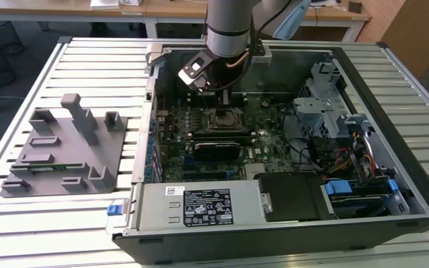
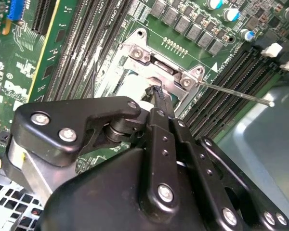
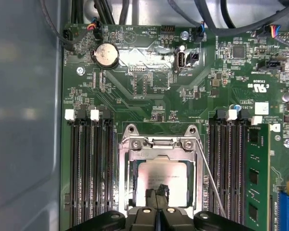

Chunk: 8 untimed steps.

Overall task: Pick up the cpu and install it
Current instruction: 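Close the cpu cover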

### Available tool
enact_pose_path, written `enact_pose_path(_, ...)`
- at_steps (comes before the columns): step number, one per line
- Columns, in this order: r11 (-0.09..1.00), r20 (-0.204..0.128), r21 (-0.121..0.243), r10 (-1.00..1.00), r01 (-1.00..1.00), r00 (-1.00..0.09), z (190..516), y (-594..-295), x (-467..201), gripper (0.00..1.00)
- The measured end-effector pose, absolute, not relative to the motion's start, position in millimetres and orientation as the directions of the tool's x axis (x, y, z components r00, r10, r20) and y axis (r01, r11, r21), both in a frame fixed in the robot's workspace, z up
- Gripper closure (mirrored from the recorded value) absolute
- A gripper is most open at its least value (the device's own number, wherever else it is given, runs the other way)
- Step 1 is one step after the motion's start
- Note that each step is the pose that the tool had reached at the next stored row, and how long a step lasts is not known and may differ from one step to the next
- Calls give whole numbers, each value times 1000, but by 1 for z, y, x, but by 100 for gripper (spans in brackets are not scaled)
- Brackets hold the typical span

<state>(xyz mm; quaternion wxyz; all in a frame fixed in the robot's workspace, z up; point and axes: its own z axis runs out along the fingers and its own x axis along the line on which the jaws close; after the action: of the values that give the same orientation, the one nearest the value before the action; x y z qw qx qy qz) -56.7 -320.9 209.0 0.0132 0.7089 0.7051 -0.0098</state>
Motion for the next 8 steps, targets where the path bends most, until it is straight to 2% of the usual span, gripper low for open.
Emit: enact_pose_path(8,-5,-32,5,999,1000,5,216,-322,-57,89)
